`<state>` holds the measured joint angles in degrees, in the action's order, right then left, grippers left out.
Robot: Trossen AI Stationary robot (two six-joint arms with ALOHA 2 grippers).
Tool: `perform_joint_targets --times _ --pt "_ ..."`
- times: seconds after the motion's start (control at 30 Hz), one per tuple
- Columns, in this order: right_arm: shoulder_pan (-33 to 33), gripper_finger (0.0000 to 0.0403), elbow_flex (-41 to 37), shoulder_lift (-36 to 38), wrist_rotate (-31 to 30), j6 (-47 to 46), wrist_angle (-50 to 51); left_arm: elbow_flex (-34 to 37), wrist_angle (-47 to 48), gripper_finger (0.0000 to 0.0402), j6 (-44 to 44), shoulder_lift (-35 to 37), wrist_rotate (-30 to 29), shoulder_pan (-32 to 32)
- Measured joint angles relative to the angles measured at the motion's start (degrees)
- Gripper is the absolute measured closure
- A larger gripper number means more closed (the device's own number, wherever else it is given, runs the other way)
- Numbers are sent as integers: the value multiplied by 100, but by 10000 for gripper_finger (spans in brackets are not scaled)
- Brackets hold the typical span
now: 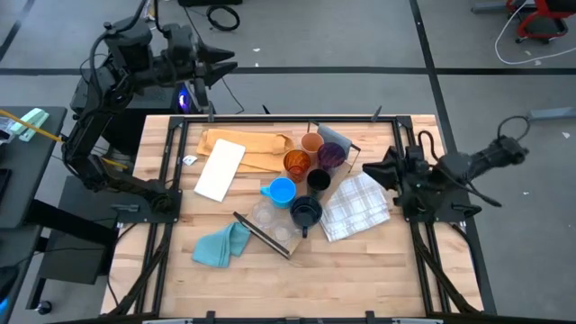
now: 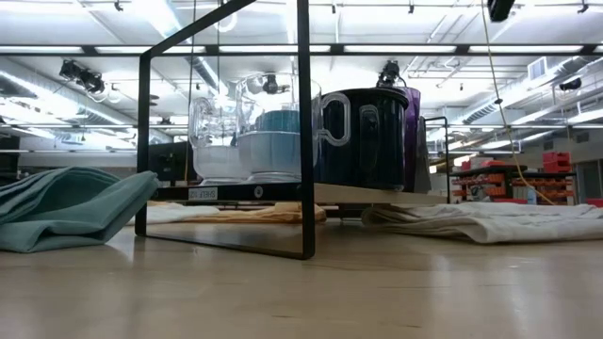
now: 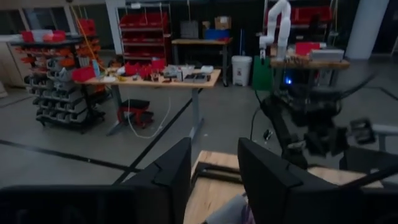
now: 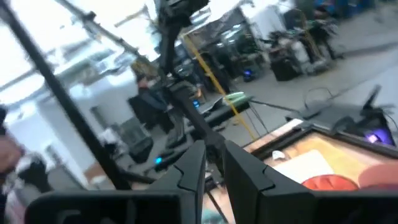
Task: Stack small to large cups/mugs on shelf
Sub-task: Return to Home Position
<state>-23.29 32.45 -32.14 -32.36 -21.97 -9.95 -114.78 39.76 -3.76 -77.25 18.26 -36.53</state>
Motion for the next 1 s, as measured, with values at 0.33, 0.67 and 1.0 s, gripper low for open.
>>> perform_joint_targets --times 0.33,0.67,1.0 --pt "2520 341 -50 574 3195 79 1241 0 -308 266 208 -30 -1 54" --pt "2726 365 -48 1426 3524 257 1191 -2 -317 263 208 -168 -64 291" --pt "2562 372 -640 2436 2579 865 888 0 -548 263 169 -274 -234 235"
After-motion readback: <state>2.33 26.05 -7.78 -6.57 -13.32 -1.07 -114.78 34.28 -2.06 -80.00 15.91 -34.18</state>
